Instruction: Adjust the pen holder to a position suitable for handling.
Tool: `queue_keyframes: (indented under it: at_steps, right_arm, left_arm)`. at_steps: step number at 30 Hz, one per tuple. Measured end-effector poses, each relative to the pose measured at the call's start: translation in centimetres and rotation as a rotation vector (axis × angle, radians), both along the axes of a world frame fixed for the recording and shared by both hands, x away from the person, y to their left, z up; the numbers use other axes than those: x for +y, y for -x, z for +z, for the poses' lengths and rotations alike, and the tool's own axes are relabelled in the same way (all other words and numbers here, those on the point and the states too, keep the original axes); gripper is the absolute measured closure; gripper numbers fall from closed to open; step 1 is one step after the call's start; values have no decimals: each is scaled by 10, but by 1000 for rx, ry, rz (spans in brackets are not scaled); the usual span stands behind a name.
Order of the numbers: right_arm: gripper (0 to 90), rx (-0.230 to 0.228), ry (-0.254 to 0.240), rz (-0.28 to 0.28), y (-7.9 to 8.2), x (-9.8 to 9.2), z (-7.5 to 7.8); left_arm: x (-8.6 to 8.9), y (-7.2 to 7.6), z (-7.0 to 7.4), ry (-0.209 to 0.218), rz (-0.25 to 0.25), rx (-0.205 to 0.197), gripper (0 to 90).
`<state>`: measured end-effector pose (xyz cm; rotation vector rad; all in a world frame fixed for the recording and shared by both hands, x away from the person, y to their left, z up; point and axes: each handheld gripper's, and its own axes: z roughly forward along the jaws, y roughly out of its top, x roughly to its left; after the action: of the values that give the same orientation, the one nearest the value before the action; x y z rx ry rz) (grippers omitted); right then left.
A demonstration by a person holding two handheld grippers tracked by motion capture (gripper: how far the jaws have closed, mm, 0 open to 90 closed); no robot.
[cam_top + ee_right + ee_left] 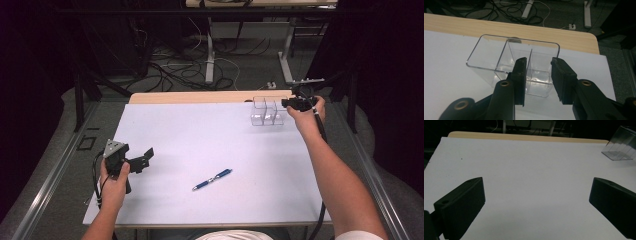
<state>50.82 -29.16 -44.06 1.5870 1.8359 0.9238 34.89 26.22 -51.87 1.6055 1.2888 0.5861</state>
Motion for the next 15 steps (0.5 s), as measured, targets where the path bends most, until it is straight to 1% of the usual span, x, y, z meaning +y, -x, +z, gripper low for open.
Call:
queue_keyframes:
  at_steps: [1, 3, 8, 10, 11, 12, 13, 14, 15]
  right_arm:
    - [665, 2, -5, -11, -2, 0, -1]
    - [677, 20, 4, -31, -4, -2, -2]
    - [715, 18, -3, -63, -10, -3, -4]
    - [732, 13, 5, -61, -12, -3, -4]
    - [734, 17, 0, -62, -13, -3, -5]
    - [738, 10, 4, -62, -14, -3, -6]
    - [743, 17, -4, -65, -15, -3, -7]
    - [747, 9, 0, -62, -17, -4, -9]
    - [753, 16, 0, -62, -18, -5, -10]
  left_arm:
    - [0, 0, 0, -2, 0, 0, 2]
    - [0, 0, -1, -3, 0, 2, 2]
    - [0, 0, -1, -1, 1, 8, 2]
    - [-1, 0, -1, 1, 1, 7, 2]
    - [-1, 0, -1, 1, 1, 7, 2]
    - [-1, 0, -1, -1, 1, 9, 2]
    - [0, 0, -1, -3, 1, 8, 2]
    - [0, 0, -1, -3, 1, 8, 2]
    - [0, -1, -2, -2, 3, 9, 2]
